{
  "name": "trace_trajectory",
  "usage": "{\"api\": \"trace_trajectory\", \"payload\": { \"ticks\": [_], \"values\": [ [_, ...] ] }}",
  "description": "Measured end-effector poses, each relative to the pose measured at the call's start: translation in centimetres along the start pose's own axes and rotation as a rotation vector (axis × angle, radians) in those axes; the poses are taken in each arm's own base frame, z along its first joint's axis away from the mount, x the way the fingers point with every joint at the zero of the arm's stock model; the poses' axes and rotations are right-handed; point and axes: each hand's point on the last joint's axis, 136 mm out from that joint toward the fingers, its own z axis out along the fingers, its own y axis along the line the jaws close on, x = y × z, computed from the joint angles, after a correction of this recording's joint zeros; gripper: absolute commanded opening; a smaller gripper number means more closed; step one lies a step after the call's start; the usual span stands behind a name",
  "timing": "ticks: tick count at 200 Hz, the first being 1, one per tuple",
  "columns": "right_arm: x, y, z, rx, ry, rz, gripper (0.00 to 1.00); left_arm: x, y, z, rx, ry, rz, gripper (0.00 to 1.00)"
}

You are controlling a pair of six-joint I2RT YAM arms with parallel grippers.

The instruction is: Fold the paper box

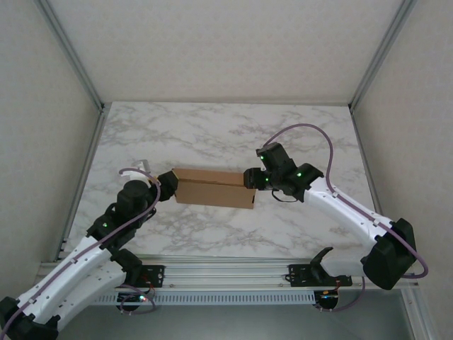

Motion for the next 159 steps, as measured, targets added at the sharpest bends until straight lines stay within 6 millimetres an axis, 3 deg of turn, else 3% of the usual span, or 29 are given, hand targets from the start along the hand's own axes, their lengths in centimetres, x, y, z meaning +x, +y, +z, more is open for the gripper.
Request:
{"api": "trace_trajectory", "payload": {
  "ticks": [45,99,134,159],
  "values": [
    [-0.3,0.0,-0.2,0.001,-0.004,0.004,0.53,-0.4,-0.3,0.0,-0.005,0.000,0.040,0.71],
    [-0.3,-0.2,-0.3,0.002,-0.004,0.009,0.45,-0.8,-0.9,0.4,-0.005,0.005,0.076,0.60],
    [-1.0,-0.5,-1.6,-0.019,-0.032,0.053,0.35,-0.5,-1.0,0.6,0.004,0.022,0.097,0.52],
    [-1.4,-0.5,-2.6,-0.049,-0.051,0.092,0.34,-0.4,-1.2,0.8,0.019,0.027,0.099,0.51]
  ]
}}
